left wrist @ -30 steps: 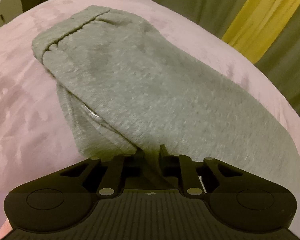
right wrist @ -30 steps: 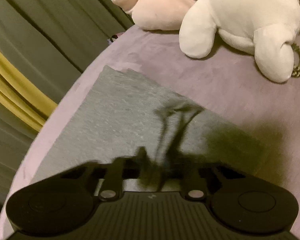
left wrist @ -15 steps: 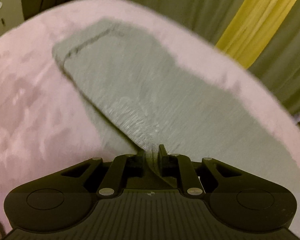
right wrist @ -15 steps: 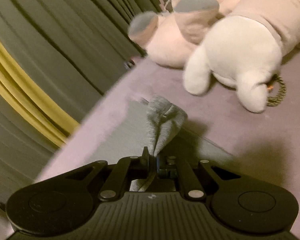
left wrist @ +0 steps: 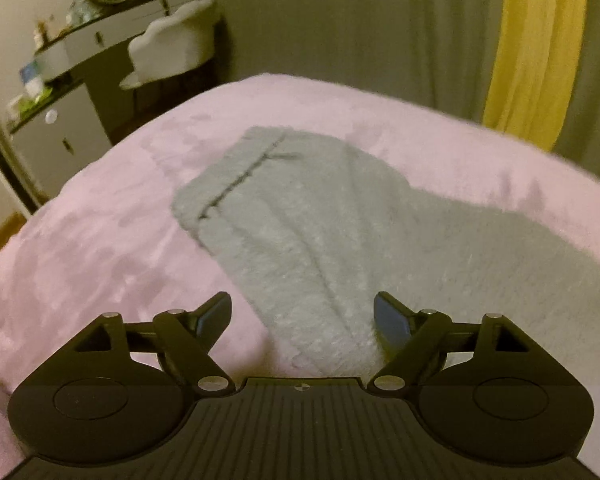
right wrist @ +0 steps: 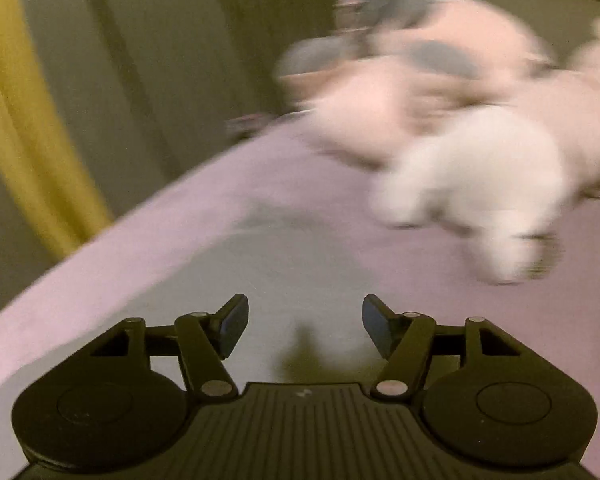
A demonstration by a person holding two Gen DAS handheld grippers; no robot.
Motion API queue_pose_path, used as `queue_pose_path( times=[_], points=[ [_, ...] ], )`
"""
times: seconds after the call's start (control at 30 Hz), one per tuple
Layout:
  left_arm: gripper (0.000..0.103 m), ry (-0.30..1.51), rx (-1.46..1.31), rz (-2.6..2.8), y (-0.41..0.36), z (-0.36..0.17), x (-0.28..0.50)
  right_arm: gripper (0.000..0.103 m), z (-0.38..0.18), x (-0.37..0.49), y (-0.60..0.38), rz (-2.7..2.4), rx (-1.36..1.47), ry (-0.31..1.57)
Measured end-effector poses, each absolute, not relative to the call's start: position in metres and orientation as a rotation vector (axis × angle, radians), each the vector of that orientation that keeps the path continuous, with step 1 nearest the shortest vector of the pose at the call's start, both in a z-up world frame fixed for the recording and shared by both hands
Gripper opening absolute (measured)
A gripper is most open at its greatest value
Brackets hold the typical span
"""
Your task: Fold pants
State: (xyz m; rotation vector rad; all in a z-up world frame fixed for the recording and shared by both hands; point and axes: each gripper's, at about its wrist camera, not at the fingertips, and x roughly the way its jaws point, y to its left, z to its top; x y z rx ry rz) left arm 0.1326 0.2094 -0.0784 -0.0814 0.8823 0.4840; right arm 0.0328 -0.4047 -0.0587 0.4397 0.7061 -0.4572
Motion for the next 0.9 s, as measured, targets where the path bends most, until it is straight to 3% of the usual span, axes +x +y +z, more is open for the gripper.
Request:
queue_pose_path(
  times=[0.2, 0.27, 0.4, 0.57, 0.67, 0.77, 0.9],
  points=[
    [0.084, 1.027, 0.099, 0.510, 0.199, -0.127, 0.143, 0.074, -0.080, 0.131, -0.241, 0.007, 0.251, 0.837],
    [0.091, 1.018, 0.086, 0.511, 0.203, -0.128, 0.139, 0.077, -0.092, 0.152, -0.192, 0.087, 0.154, 0.850],
    [0.094, 1.019, -0.013, 0.504, 0.221, -0.131, 0.134, 0.077, -0.118, 0.183, -0.131, 0.193, 0.070, 0.918],
    [0.095, 1.017, -0.141, 0.473, 0.237, -0.133, 0.128, 0.077, -0.117, 0.201, -0.098, 0.169, 0.022, 0.869],
    [0.097, 1.020, -0.189, 0.463, 0.246, -0.135, 0.126, 0.087, -0.122, 0.219, -0.089, 0.137, -0.010, 0.853],
    [0.097, 1.020, -0.228, 0.457, 0.251, -0.136, 0.124, 0.089, -0.142, 0.228, -0.079, 0.139, -0.142, 0.926],
    [0.097, 1.012, -0.218, 0.467, 0.250, -0.137, 0.123, 0.091, -0.132, 0.232, -0.092, -0.036, -0.245, 0.870]
  ],
)
